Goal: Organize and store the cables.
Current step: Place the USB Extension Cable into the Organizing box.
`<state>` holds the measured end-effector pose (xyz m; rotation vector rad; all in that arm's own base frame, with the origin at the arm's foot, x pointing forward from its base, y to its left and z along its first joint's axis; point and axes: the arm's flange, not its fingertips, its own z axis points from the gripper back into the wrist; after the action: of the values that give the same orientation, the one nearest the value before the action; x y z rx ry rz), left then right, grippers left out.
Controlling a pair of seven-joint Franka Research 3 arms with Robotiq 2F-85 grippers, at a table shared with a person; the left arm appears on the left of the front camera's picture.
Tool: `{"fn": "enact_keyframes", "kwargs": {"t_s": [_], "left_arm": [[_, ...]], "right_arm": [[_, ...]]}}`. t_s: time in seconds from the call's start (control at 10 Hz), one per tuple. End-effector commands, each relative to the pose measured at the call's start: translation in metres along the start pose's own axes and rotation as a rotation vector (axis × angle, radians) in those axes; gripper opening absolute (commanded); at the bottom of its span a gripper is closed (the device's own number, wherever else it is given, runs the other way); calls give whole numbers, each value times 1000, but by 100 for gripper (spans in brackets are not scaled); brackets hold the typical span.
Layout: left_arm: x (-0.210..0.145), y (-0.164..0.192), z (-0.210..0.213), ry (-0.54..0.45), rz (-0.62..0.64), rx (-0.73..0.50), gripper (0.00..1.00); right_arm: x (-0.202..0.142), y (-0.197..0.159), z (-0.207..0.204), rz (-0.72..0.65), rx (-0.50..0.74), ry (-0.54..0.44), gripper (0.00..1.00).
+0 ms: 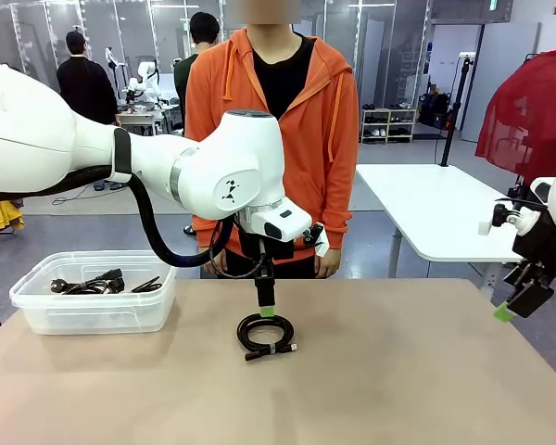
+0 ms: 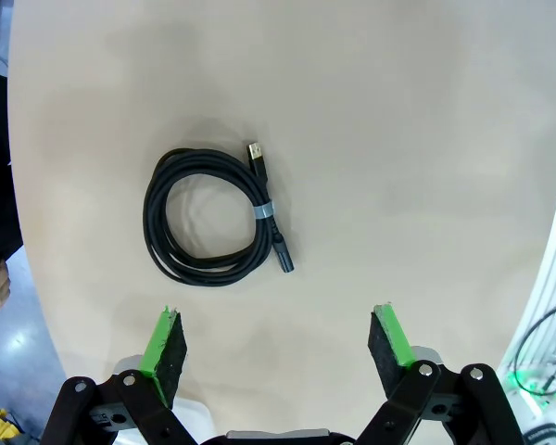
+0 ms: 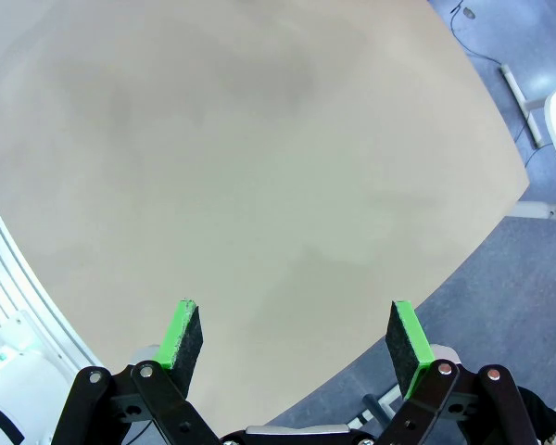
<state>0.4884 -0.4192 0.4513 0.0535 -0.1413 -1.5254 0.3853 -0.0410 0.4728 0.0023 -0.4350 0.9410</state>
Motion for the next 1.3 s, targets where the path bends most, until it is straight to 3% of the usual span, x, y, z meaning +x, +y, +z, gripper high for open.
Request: {"fn": "enact_keyframes", "kwargs": {"t_s": [0.0,1.2], "left_arm": [[2,5,-9,-10,37,-12,100],[10,26,-120,42,87,-92,100]], "right_arm": [[3,-4,0,-6,0,8,100],[3,-4,0,-6,0,8,100]]}}
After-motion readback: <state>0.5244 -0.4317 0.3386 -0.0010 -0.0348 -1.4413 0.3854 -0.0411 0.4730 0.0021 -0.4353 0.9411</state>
